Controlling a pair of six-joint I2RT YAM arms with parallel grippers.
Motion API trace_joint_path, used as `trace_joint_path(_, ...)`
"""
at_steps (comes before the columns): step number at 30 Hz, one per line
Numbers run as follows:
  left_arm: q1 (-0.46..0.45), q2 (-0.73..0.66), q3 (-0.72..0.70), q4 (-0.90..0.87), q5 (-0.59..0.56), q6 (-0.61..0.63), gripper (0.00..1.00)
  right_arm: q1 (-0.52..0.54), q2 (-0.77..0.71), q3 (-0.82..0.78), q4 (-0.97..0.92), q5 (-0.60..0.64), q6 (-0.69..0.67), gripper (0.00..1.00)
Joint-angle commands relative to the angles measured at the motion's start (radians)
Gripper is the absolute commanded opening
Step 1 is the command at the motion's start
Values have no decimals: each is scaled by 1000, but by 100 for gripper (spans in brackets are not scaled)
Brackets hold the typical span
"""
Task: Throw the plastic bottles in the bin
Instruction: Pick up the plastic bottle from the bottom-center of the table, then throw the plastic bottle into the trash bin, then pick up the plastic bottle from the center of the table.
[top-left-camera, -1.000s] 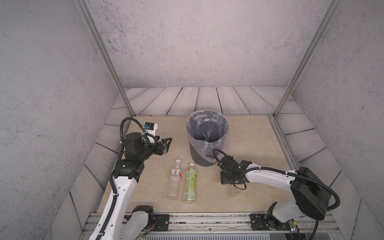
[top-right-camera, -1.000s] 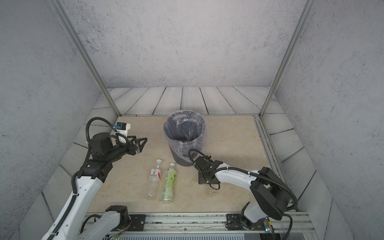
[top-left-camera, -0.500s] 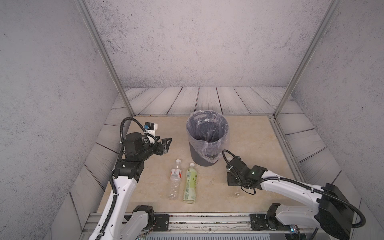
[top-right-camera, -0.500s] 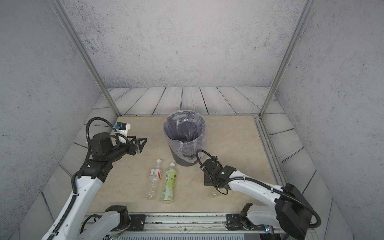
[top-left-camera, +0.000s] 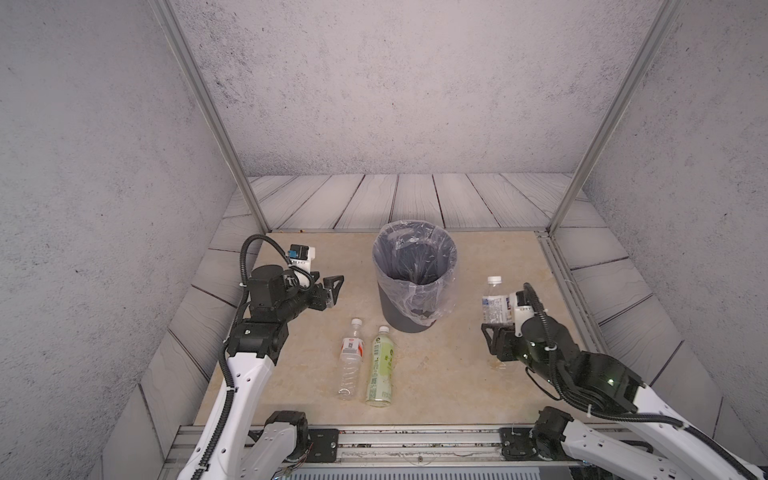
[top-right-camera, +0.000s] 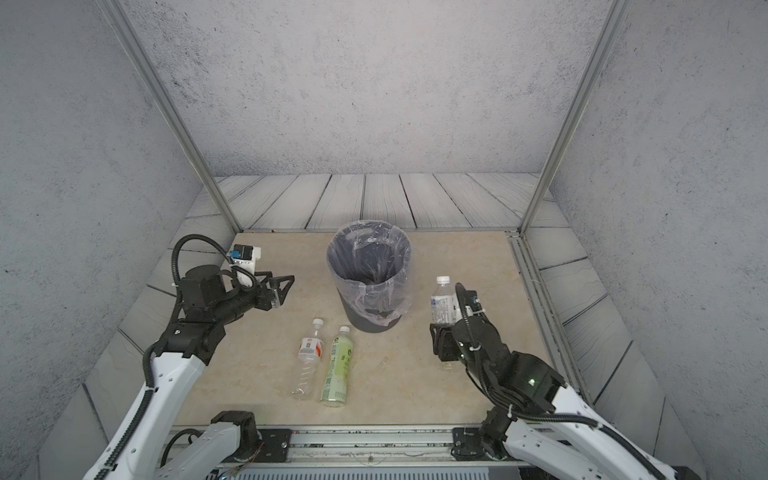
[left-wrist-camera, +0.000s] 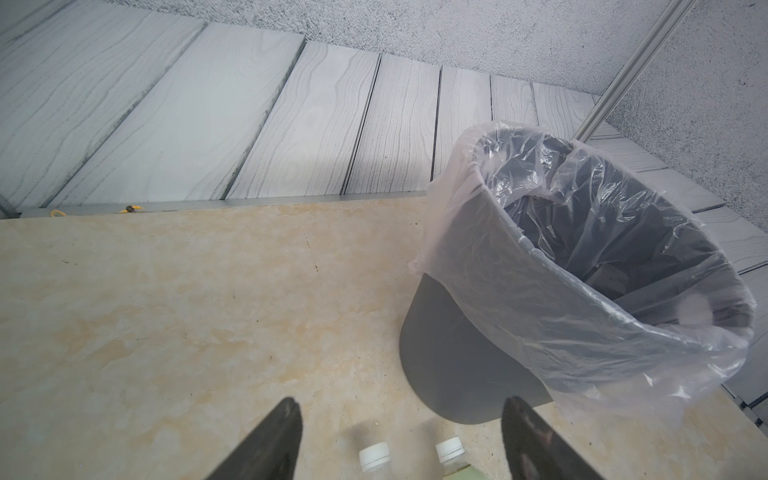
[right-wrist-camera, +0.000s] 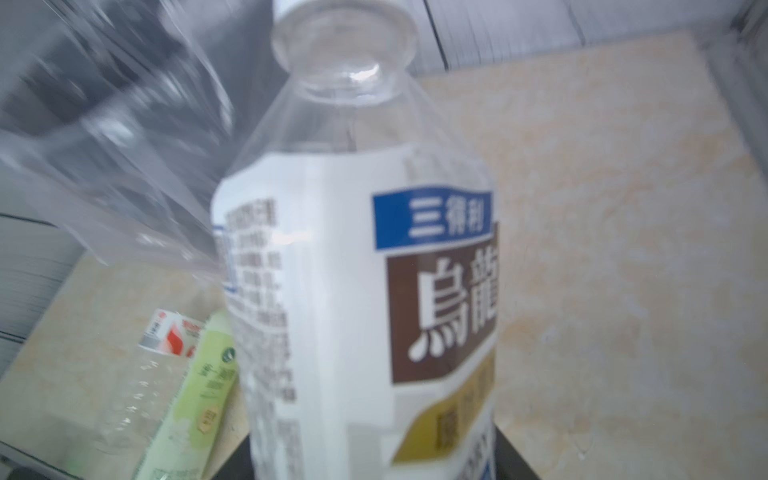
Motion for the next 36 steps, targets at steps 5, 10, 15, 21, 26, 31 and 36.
trace_joint_path(5,-10,-15,2,6,-12,6,78,0,263,397,234,24,-390,68)
trace_joint_path(10,-10,-17,3,0,-20,9,78,-1,673,810,215,-191,-382,71)
trace_joint_path(15,-7,-45,2,-14,-44,19,78,-10,870,900,72,-168,-313,99)
trace_joint_path(21,-7,-24,4,-1,-19,8,78,-79,644,673,211,-101,-283,100)
trace_joint_path(26,-6,-18,4,3,-9,2,78,-103,505,565,182,17,-289,100)
trace_joint_path(31,-8,-16,0,-6,-17,3,78,-157,381,427,143,35,-245,100)
trace_joint_path(36,-20,-48,-4,-67,-78,14,78,-187,245,213,140,-26,-180,100)
